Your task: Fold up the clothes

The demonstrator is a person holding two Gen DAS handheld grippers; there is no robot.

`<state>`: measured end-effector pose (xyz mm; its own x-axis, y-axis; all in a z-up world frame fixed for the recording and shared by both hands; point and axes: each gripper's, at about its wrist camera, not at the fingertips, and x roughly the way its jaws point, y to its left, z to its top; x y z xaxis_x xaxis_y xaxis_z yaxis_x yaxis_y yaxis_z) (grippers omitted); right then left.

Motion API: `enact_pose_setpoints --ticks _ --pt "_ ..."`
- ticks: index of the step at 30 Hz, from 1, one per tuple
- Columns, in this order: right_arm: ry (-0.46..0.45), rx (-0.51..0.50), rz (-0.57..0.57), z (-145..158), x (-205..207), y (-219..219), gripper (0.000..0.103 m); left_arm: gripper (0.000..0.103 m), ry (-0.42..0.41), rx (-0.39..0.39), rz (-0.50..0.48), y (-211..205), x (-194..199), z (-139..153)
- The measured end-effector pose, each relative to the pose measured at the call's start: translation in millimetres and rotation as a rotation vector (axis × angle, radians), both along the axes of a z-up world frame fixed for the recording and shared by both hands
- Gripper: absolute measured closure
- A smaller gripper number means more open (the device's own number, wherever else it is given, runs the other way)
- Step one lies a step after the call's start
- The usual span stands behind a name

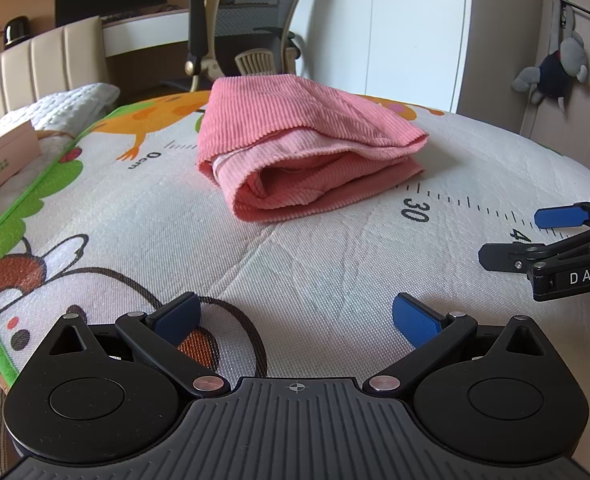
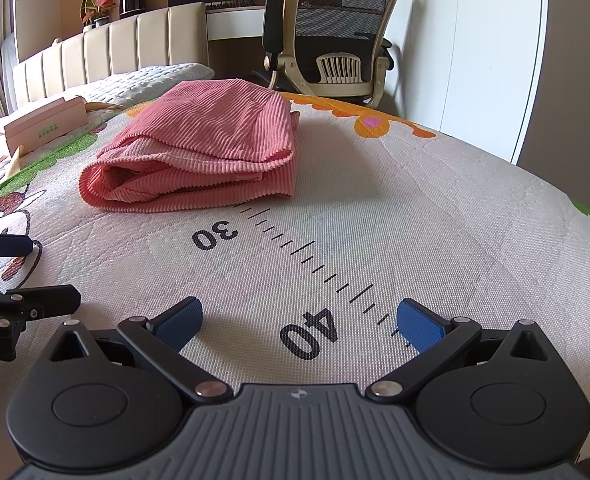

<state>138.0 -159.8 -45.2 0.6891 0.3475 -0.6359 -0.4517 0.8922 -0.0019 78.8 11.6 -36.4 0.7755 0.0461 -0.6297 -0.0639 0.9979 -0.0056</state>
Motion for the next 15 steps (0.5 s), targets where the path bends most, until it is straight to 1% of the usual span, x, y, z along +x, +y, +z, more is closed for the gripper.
enact_pose_setpoints --ticks 15 --pt "-0.001 -0.001 -0.001 -0.1 0.4 1.5 0.000 0.000 0.000 -0.002 0.001 0.5 -0.1 0.0"
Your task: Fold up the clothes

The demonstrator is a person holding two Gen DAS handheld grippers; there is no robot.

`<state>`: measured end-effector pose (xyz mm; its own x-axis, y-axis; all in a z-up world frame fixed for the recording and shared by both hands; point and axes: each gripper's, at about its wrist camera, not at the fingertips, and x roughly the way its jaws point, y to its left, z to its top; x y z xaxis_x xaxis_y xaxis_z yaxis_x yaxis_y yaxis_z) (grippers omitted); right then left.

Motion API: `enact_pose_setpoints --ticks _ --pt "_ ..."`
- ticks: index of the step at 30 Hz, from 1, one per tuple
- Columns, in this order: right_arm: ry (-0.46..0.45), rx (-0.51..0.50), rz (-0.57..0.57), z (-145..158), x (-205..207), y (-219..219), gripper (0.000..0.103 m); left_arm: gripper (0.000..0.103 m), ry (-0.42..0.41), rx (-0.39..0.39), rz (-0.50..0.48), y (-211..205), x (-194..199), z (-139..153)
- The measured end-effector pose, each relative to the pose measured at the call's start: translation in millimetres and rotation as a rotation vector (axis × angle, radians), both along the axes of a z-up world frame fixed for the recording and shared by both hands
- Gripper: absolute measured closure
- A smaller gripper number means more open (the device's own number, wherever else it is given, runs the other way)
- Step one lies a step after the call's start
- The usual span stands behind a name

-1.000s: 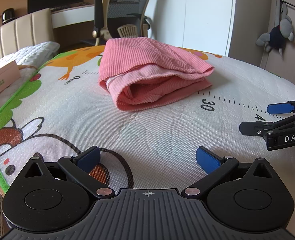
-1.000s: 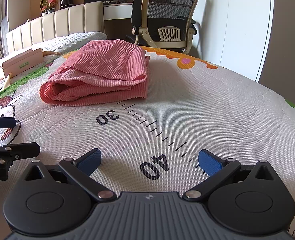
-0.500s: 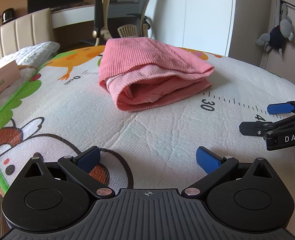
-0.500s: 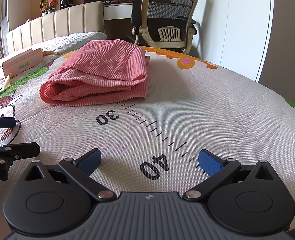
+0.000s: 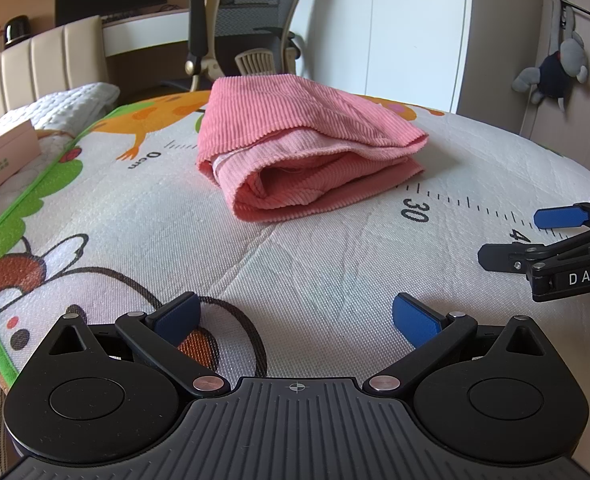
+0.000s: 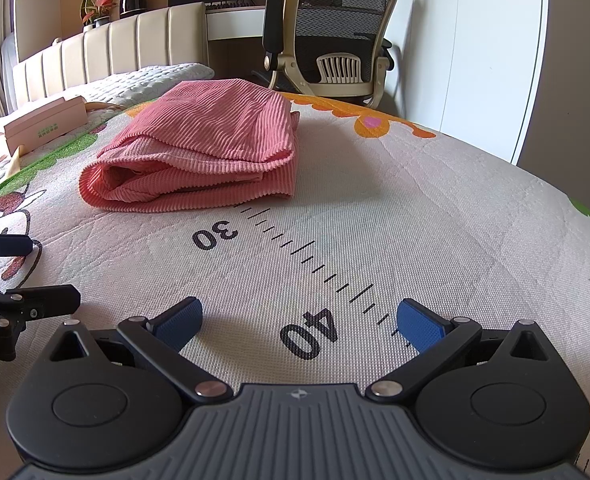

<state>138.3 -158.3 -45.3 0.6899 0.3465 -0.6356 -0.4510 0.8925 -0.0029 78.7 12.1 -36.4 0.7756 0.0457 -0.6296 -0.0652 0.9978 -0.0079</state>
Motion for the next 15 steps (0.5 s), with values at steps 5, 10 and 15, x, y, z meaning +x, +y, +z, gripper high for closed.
enact_pose_setpoints --ticks 5,10,15 --pt "0.001 0.001 0.000 0.0 -0.3 -1.0 0.000 0.000 0.000 -0.002 0.000 -0.4 -0.2 0.1" --pt "0.000 0.000 0.000 0.1 -0.9 -0.6 0.000 0.000 -0.003 -0.006 -0.002 0.1 -0.8 0.2" --pt "0.001 0.001 0.000 -0.1 -0.8 -0.4 0.000 0.000 -0.005 -0.011 -0.001 0.4 -1.4 0.2"
